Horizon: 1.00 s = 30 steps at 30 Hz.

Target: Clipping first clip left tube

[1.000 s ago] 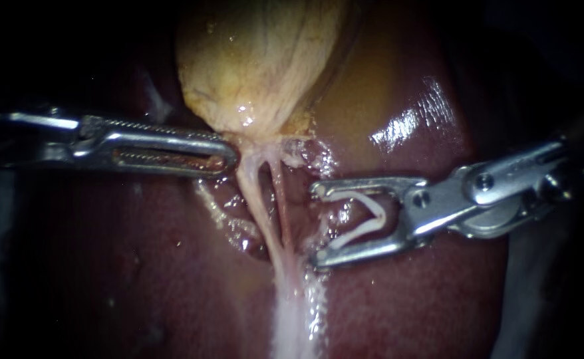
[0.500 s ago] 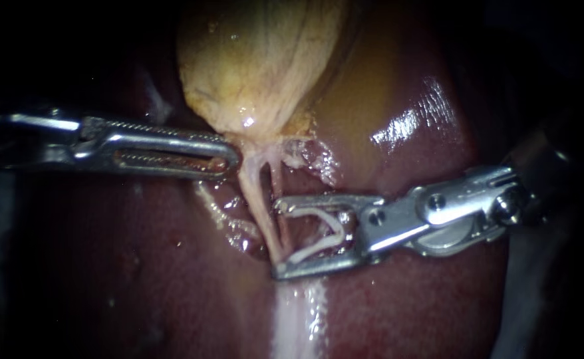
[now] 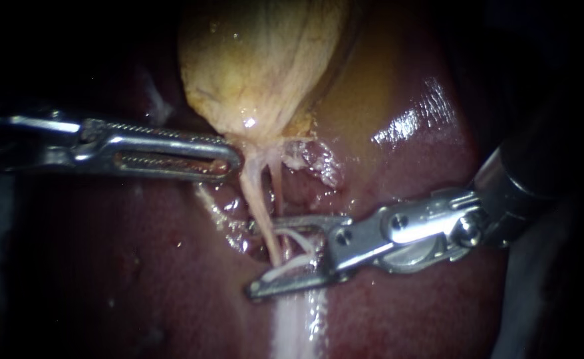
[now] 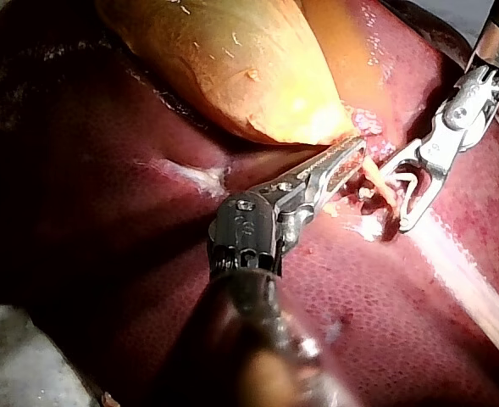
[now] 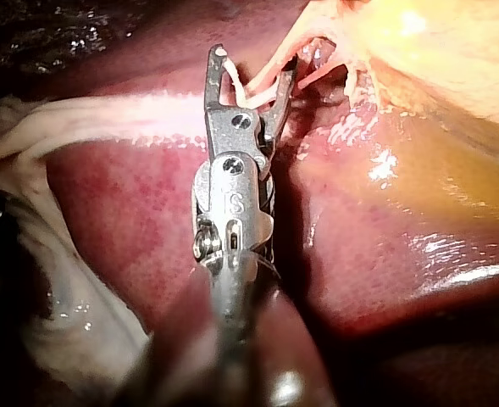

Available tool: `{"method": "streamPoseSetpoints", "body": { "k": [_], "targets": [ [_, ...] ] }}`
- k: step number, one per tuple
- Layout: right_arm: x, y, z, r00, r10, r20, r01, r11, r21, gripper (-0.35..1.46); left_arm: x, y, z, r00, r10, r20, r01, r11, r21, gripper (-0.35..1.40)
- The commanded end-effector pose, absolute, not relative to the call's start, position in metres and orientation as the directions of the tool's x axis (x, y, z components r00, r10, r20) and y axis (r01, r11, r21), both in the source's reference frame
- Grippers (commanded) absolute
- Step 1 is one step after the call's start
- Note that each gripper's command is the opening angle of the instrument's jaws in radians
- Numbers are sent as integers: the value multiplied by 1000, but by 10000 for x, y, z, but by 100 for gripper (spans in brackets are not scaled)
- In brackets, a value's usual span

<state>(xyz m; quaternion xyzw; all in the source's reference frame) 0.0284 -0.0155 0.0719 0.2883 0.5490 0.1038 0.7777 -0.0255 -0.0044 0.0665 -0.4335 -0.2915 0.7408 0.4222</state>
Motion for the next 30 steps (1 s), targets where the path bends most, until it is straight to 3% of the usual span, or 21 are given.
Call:
{"method": "streamPoseSetpoints", "body": {
  "k": [1, 20, 30],
  "targets": [
    [285, -157, 721, 376, 479, -793, 158, 810, 565, 50, -255, -44, 665, -268, 878, -396, -373, -473, -798, -35],
    [302, -168, 735, 385, 506, -772, 169, 783, 598, 47, -255, -44, 664, -268, 878, -396, -373, -473, -798, -35],
    [296, -160, 746, 388, 524, -758, 163, 771, 616, 28, -255, -44, 665, -268, 878, -396, -373, -473, -798, -35]
  ]
}}
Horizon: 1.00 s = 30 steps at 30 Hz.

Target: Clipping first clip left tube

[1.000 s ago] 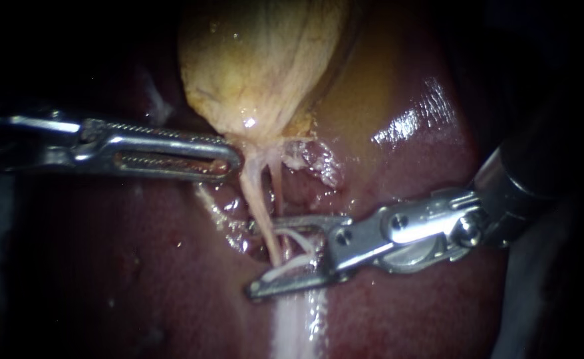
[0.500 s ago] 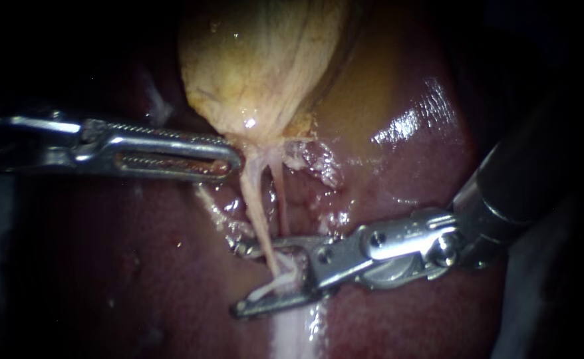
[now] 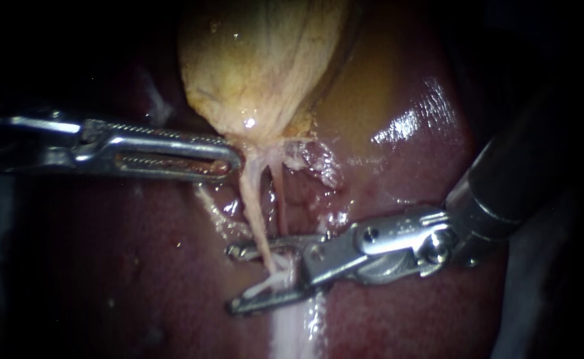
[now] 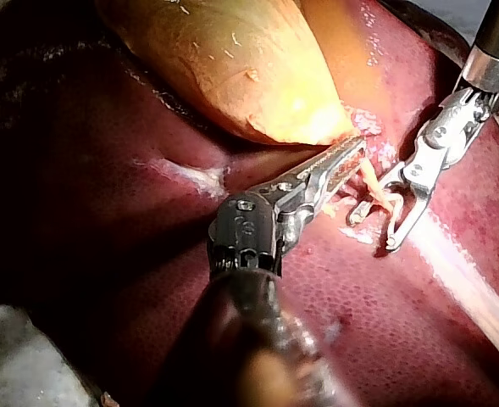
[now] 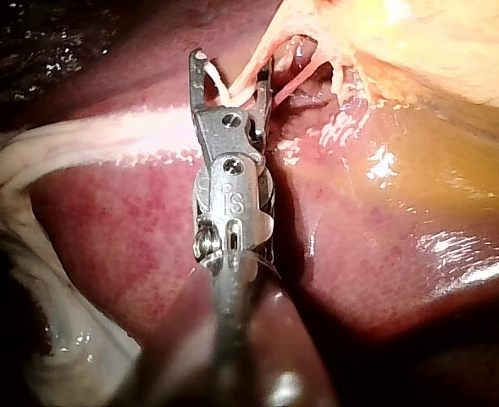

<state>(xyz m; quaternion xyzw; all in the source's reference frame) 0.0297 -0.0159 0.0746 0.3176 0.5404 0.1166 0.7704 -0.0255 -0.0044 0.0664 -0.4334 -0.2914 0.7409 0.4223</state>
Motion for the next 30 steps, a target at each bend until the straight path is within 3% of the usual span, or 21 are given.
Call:
{"method": "streamPoseSetpoints", "body": {
  "k": [1, 5, 10, 30],
  "targets": [
    [295, -160, 746, 388, 524, -758, 164, 771, 616, 23, -255, -44, 665, -268, 878, -396, -373, -473, -798, -35],
    [291, -160, 746, 398, 552, -732, 163, 743, 649, -11, -256, -43, 665, -268, 878, -396, -373, -473, -798, -35],
    [290, -161, 746, 402, 567, -719, 162, 729, 665, -33, -255, -43, 665, -268, 878, -396, -373, -473, -798, -35],
    [285, -164, 744, 429, 586, -688, 146, 706, 693, -35, -254, -42, 667, -268, 878, -396, -372, -474, -798, -35]
  ]
}}
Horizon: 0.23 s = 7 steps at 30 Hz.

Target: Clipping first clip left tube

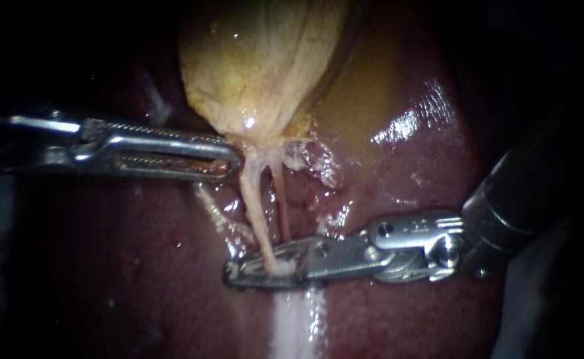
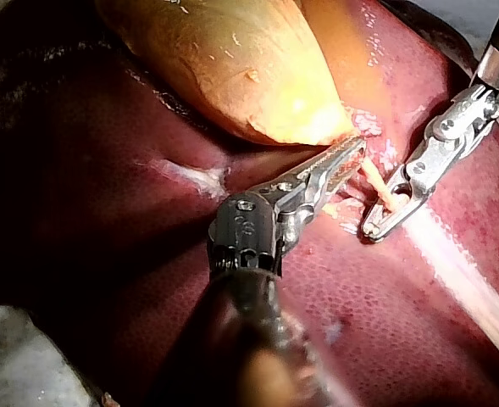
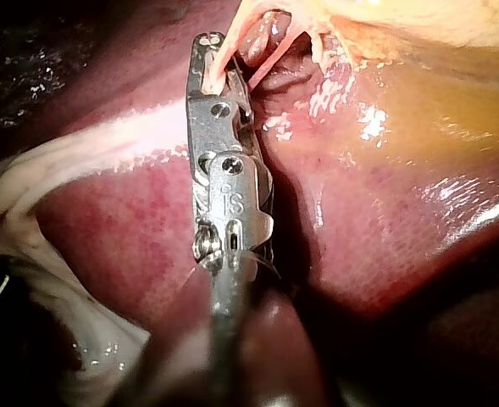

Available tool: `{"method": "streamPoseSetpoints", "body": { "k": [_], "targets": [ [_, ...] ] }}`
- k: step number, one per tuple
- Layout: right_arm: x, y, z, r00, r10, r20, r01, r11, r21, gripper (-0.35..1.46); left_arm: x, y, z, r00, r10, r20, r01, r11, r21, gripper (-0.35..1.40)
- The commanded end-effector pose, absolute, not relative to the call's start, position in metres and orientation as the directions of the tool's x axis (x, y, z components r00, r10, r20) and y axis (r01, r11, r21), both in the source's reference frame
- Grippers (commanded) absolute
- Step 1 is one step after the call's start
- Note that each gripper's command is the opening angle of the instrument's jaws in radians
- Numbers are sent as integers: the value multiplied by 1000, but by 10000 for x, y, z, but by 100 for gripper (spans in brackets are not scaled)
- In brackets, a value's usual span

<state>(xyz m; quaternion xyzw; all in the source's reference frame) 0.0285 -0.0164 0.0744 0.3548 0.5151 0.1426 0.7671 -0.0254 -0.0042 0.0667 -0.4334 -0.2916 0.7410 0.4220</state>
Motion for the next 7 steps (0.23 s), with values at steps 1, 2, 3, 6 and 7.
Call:
{"method": "streamPoseSetpoints", "body": {
  "k": [1, 2, 3, 6, 7],
  "targets": [
    [285, -164, 744, 429, 586, -688, 146, 706, 693, -35, -254, -42, 667, -268, 878, -396, -372, -474, -798, -35],
    [285, -164, 744, 429, 586, -688, 146, 706, 693, -35, -255, -42, 667, -268, 878, -396, -372, -474, -798, -35],
    [285, -164, 744, 429, 586, -688, 146, 706, 693, -35, -254, -42, 667, -268, 878, -396, -372, -474, -798, -35],
    [285, -164, 745, 429, 586, -688, 147, 706, 693, -35, -254, -42, 667, -268, 878, -396, -372, -474, -798, -35],
    [285, -163, 745, 429, 586, -688, 144, 707, 692, -35, -254, -42, 667, -268, 878, -396, -372, -474, -798, -35]
  ]
}}
